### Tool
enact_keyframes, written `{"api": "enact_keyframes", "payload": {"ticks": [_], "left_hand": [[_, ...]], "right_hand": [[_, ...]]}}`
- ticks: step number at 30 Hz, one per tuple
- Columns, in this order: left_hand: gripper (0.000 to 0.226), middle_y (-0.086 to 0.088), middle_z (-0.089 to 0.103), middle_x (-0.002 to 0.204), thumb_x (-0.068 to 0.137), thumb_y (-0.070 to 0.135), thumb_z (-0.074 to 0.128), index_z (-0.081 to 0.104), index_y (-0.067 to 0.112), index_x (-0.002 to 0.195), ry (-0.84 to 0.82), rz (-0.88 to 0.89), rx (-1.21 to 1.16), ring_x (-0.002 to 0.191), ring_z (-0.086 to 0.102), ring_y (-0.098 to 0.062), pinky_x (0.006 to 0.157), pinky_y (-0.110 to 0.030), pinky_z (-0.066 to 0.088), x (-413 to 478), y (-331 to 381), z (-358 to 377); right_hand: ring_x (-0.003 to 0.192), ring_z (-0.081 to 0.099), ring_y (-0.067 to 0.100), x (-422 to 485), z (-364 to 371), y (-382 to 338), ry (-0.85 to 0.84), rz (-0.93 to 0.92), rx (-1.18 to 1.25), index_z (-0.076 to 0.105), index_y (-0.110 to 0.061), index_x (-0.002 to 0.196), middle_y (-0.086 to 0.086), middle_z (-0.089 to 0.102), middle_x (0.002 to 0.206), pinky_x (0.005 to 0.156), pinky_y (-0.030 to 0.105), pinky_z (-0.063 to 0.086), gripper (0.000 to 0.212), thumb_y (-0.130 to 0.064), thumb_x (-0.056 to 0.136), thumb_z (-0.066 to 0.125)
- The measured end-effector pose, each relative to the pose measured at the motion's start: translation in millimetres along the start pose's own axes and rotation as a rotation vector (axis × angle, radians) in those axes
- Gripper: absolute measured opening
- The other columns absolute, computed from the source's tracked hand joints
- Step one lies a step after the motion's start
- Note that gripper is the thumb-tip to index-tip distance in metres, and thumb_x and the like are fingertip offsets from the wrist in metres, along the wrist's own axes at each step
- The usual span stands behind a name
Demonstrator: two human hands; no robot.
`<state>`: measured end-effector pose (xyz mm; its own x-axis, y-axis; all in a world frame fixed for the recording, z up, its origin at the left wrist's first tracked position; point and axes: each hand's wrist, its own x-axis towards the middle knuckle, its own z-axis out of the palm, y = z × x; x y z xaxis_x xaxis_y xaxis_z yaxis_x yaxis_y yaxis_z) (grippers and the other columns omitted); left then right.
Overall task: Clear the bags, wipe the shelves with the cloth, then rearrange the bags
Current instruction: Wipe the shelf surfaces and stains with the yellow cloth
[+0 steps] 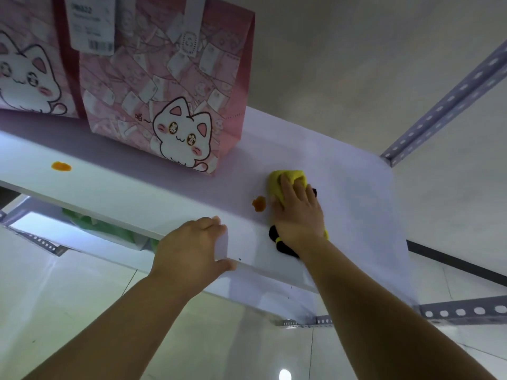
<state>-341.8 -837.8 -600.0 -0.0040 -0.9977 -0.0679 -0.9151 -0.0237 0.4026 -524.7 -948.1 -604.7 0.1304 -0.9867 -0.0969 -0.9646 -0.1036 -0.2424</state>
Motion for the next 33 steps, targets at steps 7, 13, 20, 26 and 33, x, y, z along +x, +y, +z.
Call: {"api": "enact_keyframes", "payload": {"ticks": [7, 13, 20, 26, 33], "left_hand": [[0.070, 0.008, 0.030, 0.150, 0.074, 0.050, 0.069, 0.046, 0.026, 0.136, -0.005, 0.045, 0.039, 0.134, 0.029, -0.016, 0.105, -0.029, 0.030, -5, -24, -12], [0.080, 0.005, 0.023, 0.154, 0.073, 0.058, 0.066, 0.037, 0.030, 0.142, 0.024, 0.063, 0.036, 0.142, 0.019, -0.020, 0.114, -0.030, 0.016, -11, -38, -9], [0.081, 0.007, 0.014, 0.157, 0.077, 0.060, 0.061, 0.027, 0.033, 0.145, -0.009, 0.058, 0.037, 0.144, 0.011, -0.017, 0.114, -0.026, 0.005, -13, -40, -6], [0.081, 0.007, 0.011, 0.157, 0.077, 0.065, 0.055, 0.025, 0.034, 0.146, -0.032, 0.030, 0.028, 0.145, 0.007, -0.016, 0.115, -0.027, 0.005, -11, -36, -10], [0.079, 0.000, 0.019, 0.156, 0.070, 0.059, 0.040, 0.036, 0.028, 0.143, -0.032, 0.005, -0.011, 0.144, 0.014, -0.021, 0.115, -0.030, 0.007, -13, -29, -14]], "right_hand": [[0.146, 0.014, 0.026, -35, 1, 30, 0.019, -0.280, 0.011, 0.022, -0.034, 0.148, 0.002, 0.021, 0.157, 0.117, 0.033, 0.012, 0.053, -0.043, 0.098, 0.039], [0.145, 0.000, 0.031, 14, 0, -16, -0.048, 0.087, -0.024, 0.012, -0.039, 0.148, 0.000, 0.006, 0.160, 0.117, 0.044, 0.008, 0.053, -0.045, 0.098, 0.028], [0.144, 0.014, 0.026, -53, 12, -27, -0.063, -0.414, -0.082, 0.025, -0.040, 0.146, -0.005, 0.024, 0.155, 0.115, 0.043, 0.019, 0.051, -0.049, 0.095, 0.026], [0.146, 0.010, 0.023, -46, -5, 47, -0.101, -0.134, -0.120, 0.020, -0.045, 0.145, -0.006, 0.012, 0.159, 0.115, 0.044, 0.016, 0.050, -0.045, 0.097, 0.033], [0.145, 0.001, 0.034, -26, 14, -54, -0.079, -0.061, -0.118, 0.009, -0.039, 0.149, 0.003, 0.004, 0.160, 0.117, 0.047, 0.005, 0.060, -0.037, 0.095, 0.036]]}}
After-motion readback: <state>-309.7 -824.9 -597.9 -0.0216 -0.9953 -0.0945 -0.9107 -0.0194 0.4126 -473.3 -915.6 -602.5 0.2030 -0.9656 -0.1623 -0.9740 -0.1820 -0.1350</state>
